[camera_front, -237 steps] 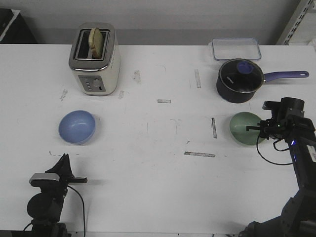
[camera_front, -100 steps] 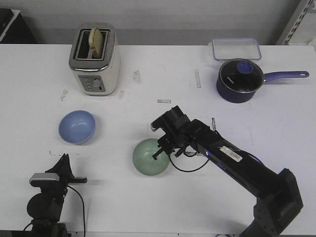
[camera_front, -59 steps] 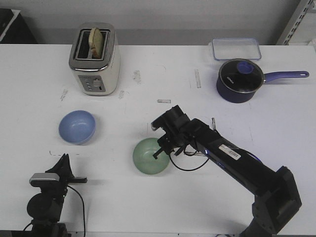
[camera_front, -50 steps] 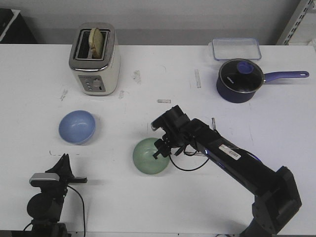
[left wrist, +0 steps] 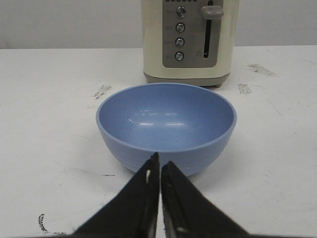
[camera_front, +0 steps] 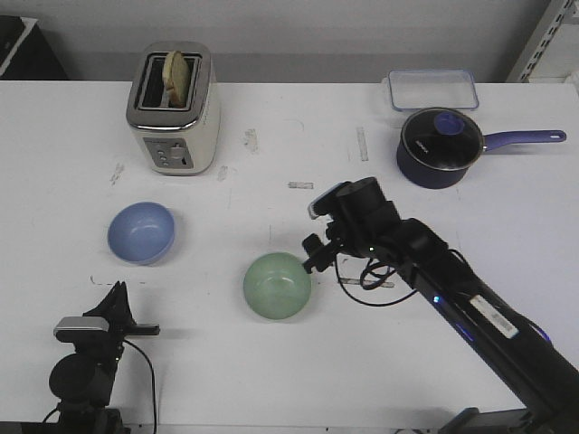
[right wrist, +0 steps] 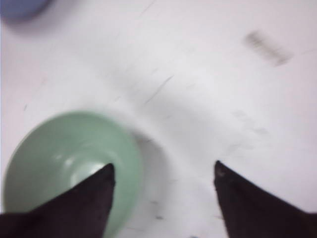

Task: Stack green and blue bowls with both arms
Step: 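Open the right gripper and withdraw it back to rest, then reach the left gripper forward and grasp the rim of the light blue bowl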

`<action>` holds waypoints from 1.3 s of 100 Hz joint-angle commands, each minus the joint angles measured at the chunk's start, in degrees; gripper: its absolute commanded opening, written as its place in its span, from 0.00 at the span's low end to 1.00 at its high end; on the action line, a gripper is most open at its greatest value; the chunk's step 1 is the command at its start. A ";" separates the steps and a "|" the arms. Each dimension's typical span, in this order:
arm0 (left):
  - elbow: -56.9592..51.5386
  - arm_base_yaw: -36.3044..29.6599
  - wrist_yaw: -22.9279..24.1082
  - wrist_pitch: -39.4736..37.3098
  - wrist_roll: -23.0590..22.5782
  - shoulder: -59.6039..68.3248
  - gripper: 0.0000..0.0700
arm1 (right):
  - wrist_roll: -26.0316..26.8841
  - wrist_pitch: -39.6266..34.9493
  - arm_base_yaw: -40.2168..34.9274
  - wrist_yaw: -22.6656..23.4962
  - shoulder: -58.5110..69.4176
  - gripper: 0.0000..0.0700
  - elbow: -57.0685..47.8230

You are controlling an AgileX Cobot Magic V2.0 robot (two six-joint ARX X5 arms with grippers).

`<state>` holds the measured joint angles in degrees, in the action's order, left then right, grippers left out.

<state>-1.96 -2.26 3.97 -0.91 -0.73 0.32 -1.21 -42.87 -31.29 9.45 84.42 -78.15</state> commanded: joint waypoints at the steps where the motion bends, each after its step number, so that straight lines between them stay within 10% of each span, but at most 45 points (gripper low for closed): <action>1: 1.22 0.00 -0.07 -1.18 -0.09 -0.07 0.00 | 0.57 0.42 1.46 -1.31 -1.81 0.28 -0.94; 9: 1.22 0.00 -0.07 -1.40 -0.09 -0.07 0.00 | 0.50 0.24 4.90 -3.50 -5.20 0.00 -0.31; 65: 1.22 0.00 -0.07 -2.27 -0.09 -0.07 0.00 | -0.35 13.79 31.80 -6.93 -38.10 0.00 35.82; 130: -7.67 0.02 0.42 -11.41 0.13 0.74 0.00 | -0.35 17.11 33.40 -9.86 -54.36 0.00 47.01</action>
<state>-4.51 -2.26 4.14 -11.27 -0.69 0.45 -1.26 -26.33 2.09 -0.25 29.98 -31.07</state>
